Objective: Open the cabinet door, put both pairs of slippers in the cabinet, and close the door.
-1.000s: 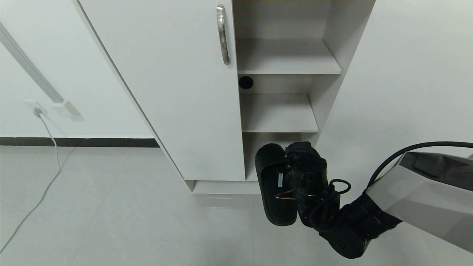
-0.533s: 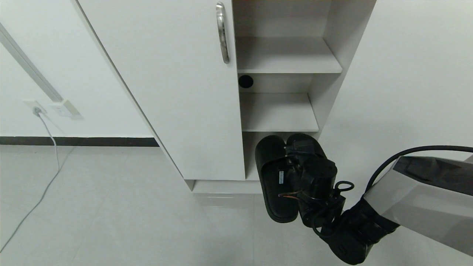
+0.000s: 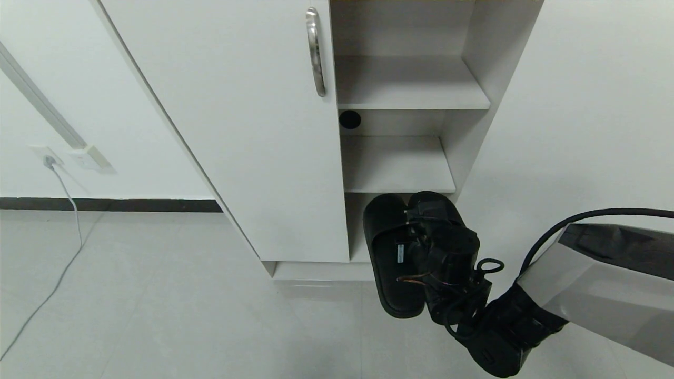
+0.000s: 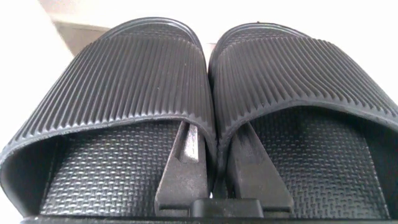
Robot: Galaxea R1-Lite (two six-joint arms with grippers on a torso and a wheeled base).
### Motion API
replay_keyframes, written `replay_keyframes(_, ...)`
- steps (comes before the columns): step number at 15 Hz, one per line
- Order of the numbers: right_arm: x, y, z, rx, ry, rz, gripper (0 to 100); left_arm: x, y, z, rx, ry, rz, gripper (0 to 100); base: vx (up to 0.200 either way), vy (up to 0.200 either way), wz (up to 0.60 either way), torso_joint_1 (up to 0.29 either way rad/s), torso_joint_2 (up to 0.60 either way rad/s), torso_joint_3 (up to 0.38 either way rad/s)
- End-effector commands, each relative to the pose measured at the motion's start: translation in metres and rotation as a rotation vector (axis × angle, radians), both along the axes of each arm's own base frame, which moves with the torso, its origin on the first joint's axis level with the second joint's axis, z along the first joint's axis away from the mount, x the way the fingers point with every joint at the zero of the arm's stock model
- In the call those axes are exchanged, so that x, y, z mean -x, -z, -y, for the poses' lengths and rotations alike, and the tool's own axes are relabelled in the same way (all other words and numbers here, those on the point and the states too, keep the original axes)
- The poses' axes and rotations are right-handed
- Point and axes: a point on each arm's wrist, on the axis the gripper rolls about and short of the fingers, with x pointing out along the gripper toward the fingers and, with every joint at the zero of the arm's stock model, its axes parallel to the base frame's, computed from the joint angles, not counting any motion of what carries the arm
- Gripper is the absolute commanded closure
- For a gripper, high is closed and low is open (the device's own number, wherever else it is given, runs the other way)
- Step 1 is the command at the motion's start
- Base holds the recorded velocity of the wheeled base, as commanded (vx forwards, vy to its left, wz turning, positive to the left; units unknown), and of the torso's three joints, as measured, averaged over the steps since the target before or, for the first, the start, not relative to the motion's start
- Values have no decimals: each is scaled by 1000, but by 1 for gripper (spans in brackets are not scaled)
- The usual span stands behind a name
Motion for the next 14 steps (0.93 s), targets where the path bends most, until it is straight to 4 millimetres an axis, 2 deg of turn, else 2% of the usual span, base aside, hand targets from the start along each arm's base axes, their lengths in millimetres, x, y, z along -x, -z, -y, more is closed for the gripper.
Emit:
replay_keyframes(1,0,-1,0,-2,0,3,100,0,0,0,0,0,-3,100,200,0,0,7,7,2)
replay_keyframes(8,-1,-4,-1,-10,-2,12,100,0,0,0,0,0,-3,100,200,0,0,4,4,0)
replay_keyframes(11,-7,-4,-4,-21,4,22,100,0,0,0,0,0,0,100,0,0,0,0,0,0)
replay_keyframes(14,-30,4,-4,-32,39,35,100,0,0,0,0,0,-1,100,0,0,0,0,0,0)
